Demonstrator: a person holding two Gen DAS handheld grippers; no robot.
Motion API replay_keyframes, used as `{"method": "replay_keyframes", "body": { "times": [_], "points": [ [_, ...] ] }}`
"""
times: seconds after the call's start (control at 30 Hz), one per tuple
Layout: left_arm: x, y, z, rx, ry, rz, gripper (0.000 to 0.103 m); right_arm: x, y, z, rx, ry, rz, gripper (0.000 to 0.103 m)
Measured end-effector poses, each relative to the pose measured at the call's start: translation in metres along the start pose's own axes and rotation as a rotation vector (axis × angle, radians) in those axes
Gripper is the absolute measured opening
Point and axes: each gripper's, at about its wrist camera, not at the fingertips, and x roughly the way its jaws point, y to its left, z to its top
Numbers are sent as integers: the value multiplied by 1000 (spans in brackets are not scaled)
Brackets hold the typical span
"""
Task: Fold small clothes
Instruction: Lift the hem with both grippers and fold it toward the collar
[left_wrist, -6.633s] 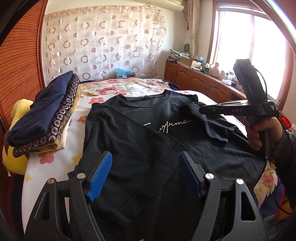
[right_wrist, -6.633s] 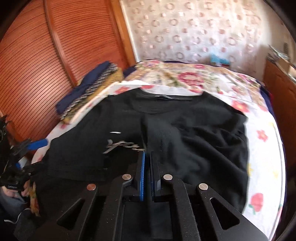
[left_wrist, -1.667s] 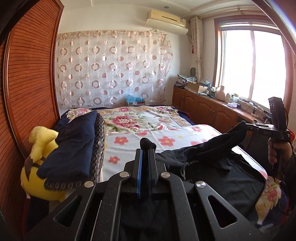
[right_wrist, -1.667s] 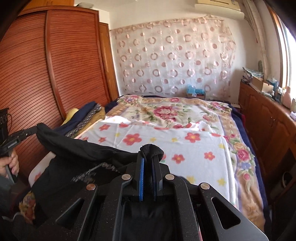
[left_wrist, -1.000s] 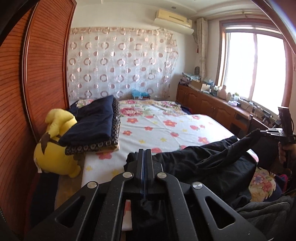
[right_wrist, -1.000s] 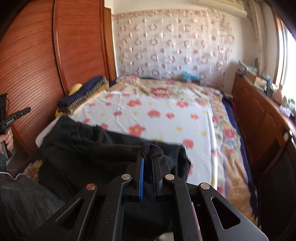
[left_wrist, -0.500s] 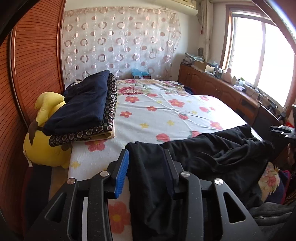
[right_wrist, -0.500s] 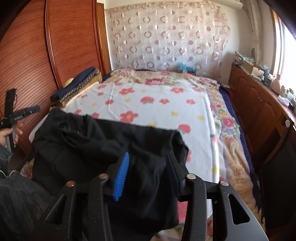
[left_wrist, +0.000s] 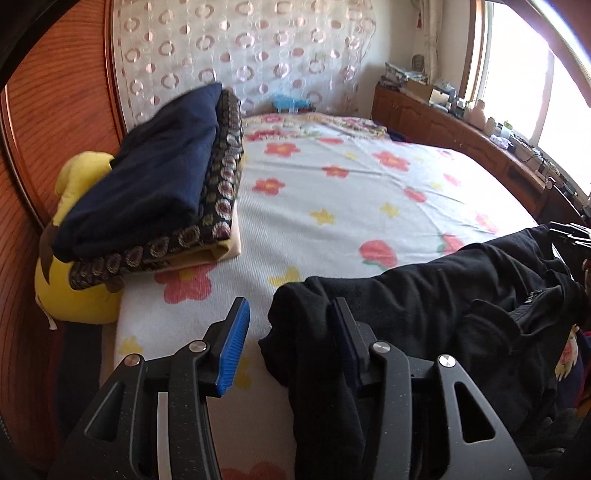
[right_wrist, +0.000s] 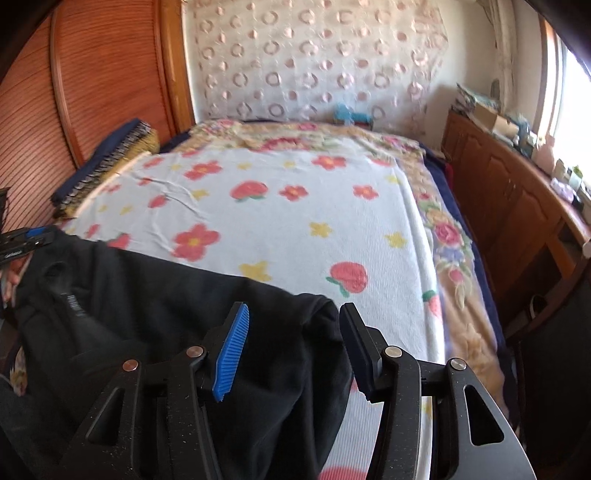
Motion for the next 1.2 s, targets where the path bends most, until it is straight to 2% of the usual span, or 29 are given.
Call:
{"method": "replay_keyframes", "body": {
  "times": [0.13,0.2,0.5,0.53,0.57,0.6,0.67,0.73,0.77,0.87,1.0,1.2],
  "points": [
    [8,5,-1,-9,35,2,47,22,-7,2,11,64,-29,55],
    [12,7,-1,-12,49,-9,47,27,-11,5,15,76,-12,56],
    [18,6,6,5,64,-42,47,34,-13,8,23,66,-3,61],
    [18,5,6,17,62,-55,42,34,-12,7,16,62,0,61],
    [17,3,6,26,63,-76,31,38,-12,6,9,59,6,59],
    [16,2,6,25,65,-96,26,37,-10,4,0,54,21,55],
    [11,-2,4,45,62,-99,13,34,-7,1,-20,47,48,31],
    [3,-8,3,58,41,-91,11,29,-3,-2,-25,45,86,16],
    [-8,-8,4,33,22,-113,10,24,-1,-3,-27,32,84,14],
    [-69,-13,11,-33,-136,-208,10,-12,1,-6,12,-75,140,13],
    [-150,-30,22,9,-321,-209,10,-86,7,-4,18,-246,167,12],
    [-237,-25,44,24,-513,-211,10,-201,7,13,-16,-460,156,12]
  ]
}}
